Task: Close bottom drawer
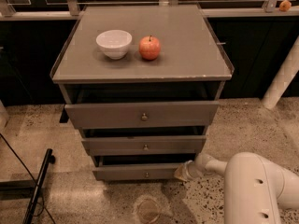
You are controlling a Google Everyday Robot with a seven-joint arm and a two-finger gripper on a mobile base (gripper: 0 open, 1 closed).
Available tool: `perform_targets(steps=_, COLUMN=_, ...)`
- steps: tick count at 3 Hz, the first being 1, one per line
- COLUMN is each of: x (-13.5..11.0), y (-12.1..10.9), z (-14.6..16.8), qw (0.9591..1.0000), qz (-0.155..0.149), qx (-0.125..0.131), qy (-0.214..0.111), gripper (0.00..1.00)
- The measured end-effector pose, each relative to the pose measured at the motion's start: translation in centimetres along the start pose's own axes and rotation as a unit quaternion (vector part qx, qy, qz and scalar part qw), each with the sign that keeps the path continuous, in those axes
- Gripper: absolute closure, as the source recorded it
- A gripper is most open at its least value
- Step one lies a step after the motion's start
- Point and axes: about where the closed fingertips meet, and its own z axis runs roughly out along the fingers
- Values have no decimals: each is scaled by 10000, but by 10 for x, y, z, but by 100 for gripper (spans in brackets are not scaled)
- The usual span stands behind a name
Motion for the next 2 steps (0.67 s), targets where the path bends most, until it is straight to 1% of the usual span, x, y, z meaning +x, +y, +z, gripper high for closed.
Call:
perform_targets(steps=1, x=0, y=1, z=-1, qw=9999, qz=20, qx=94, qy=-74, gripper=16)
perform_targets(steps=2, x=-3, y=2, z=-3, qw=9998, qz=-14, qx=150, qy=-142, gripper=0)
